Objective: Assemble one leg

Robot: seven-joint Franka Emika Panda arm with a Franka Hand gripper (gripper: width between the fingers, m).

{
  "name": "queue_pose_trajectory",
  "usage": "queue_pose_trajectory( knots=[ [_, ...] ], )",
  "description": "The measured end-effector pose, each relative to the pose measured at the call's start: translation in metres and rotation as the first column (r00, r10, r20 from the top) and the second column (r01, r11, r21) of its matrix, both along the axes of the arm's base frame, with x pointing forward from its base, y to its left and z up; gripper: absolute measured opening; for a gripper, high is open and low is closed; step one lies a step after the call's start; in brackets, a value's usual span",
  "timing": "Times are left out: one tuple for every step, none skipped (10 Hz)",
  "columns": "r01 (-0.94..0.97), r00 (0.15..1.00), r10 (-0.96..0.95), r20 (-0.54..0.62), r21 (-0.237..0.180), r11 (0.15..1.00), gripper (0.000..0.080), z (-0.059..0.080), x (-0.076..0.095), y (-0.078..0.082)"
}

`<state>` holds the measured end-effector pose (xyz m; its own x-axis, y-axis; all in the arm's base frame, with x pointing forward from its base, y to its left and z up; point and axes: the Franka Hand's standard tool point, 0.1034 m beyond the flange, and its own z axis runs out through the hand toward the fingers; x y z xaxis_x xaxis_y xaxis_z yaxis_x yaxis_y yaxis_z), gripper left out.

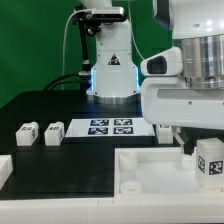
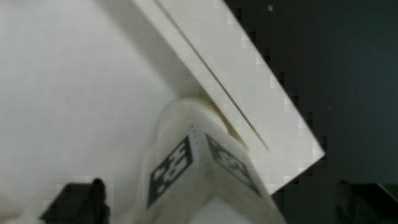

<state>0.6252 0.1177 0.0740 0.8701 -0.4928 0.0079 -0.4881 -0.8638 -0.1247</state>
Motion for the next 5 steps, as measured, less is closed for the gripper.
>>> queue_pose_trajectory(
  knots=[
    [-0.065, 0.998, 0.065, 0.007, -0.005, 0.998, 0.0647, -0.0002, 0.0001, -0.0009],
    [-0.216, 0.976, 0.217, 0.019, -0.025, 0.976, 0.0647, 0.0000, 0.0002, -0.0013],
    [-0.391, 0.919, 0.393, 0.025, -0.064, 0.918, 0.0649, 0.0007, 0.0010, -0.0018],
    [-0.485, 0.872, 0.488, 0.027, -0.080, 0.871, 0.0649, 0.0005, 0.0011, -0.0029],
    [-0.475, 0.878, 0.478, 0.027, -0.078, 0.877, 0.0649, 0.0003, 0.0010, -0.0032]
  ],
)
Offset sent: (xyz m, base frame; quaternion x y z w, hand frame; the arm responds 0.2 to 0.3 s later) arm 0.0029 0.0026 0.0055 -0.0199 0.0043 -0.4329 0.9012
